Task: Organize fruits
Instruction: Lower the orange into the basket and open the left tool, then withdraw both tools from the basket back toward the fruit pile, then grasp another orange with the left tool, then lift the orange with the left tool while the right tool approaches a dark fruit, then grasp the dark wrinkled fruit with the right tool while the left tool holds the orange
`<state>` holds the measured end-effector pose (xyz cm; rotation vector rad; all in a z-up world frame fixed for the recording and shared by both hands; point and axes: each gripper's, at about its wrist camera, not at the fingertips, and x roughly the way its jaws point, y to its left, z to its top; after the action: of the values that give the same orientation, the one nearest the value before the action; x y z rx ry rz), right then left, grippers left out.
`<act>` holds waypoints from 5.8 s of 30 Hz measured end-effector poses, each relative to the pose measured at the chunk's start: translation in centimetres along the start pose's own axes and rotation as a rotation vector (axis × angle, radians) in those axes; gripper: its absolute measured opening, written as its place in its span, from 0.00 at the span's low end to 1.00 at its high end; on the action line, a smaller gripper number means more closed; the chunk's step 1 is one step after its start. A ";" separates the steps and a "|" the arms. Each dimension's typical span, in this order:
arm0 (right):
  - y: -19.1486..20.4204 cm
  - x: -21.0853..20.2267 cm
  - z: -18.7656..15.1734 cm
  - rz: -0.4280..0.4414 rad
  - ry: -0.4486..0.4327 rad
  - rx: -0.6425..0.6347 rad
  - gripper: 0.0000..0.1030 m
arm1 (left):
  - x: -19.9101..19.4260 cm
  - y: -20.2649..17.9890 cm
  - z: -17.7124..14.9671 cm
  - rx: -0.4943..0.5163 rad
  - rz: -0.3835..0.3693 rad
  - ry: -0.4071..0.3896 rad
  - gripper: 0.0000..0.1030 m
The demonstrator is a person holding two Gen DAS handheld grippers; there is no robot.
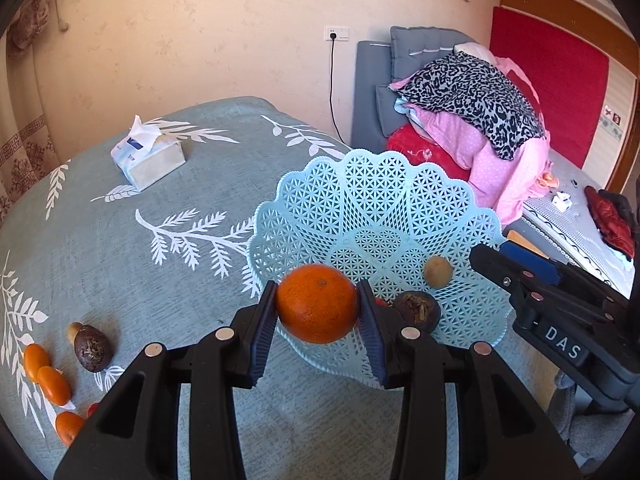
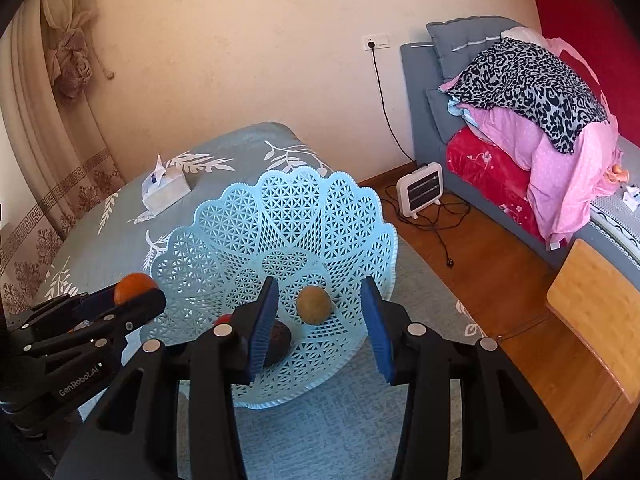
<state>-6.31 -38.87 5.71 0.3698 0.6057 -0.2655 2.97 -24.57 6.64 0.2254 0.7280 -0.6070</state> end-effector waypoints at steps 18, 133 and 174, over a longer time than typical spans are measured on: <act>0.4 -0.9 0.2 0.001 -0.023 -0.002 0.49 | -2.0 2.4 -0.5 -0.068 0.039 -0.031 0.65; 30.3 11.3 -5.0 0.379 0.329 -0.476 0.54 | -9.7 27.3 -10.4 -0.600 0.563 -0.120 0.39; 20.0 4.6 -2.2 0.246 0.186 -0.350 0.40 | -8.3 25.1 -10.4 -0.513 0.587 -0.094 0.39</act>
<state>3.17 -20.54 6.48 0.1284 0.7668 0.1131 7.20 3.48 4.42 -0.0693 0.6622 0.1336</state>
